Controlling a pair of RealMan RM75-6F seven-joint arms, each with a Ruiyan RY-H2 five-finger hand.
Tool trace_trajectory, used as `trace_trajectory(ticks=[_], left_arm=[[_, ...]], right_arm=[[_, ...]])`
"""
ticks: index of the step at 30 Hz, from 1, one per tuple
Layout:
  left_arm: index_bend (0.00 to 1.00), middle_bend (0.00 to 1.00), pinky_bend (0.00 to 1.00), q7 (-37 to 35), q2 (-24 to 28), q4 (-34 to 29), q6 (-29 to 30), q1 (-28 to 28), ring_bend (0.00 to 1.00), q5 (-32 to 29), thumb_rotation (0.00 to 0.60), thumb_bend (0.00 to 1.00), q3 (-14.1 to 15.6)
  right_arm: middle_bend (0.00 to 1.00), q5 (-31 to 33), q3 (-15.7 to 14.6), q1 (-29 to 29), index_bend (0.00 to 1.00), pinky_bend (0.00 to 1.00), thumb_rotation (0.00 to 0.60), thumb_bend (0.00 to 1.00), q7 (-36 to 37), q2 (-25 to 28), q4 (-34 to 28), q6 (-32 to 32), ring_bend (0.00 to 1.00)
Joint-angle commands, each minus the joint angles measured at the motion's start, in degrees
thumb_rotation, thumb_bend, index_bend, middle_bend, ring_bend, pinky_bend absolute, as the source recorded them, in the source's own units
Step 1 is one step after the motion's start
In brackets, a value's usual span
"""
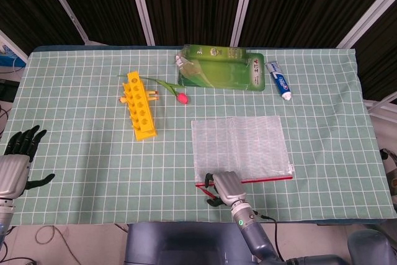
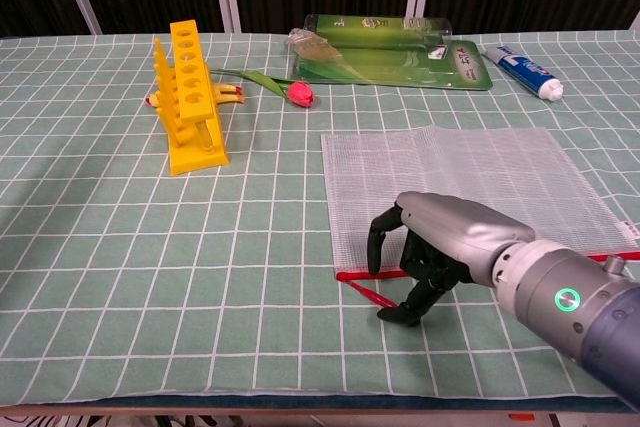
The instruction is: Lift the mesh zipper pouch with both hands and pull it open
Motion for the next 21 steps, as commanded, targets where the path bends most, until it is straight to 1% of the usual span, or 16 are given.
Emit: trace_trajectory(ticks=[1, 4, 21], left_arm=[[0.0, 0.0, 0.0, -0.07, -0.01, 0.02, -0.1, -0.03, 0.0, -0.07, 0.6, 0.02, 0.0], [0.0, 0.0, 0.0, -0.13, 0.01, -0.01, -0.21, -0.08, 0.0, -0.16, 0.6, 0.02, -0.03], [0.0, 0.0, 0.0, -0.49, 0.15, -0.15, -0.39, -0.14, 0.0, -0.32, 0.6, 0.02, -0.01]], right_arm=[[1.0, 0.31, 0.15, -0.18, 0.52, 0.98, 0.6, 0.29, 0.31, -0.57, 0.52, -0.11, 1.0], [1.0, 0.54, 0.31, -0.35, 0.53, 0.98, 0.6, 0.31, 0.56, -1.17, 1.11, -0.05, 1.0], [1.0, 1.67, 0.79, -1.35, 0.53, 0.98, 0.6, 0.32, 0.94, -2.47, 3.04, 0.04, 1.0]])
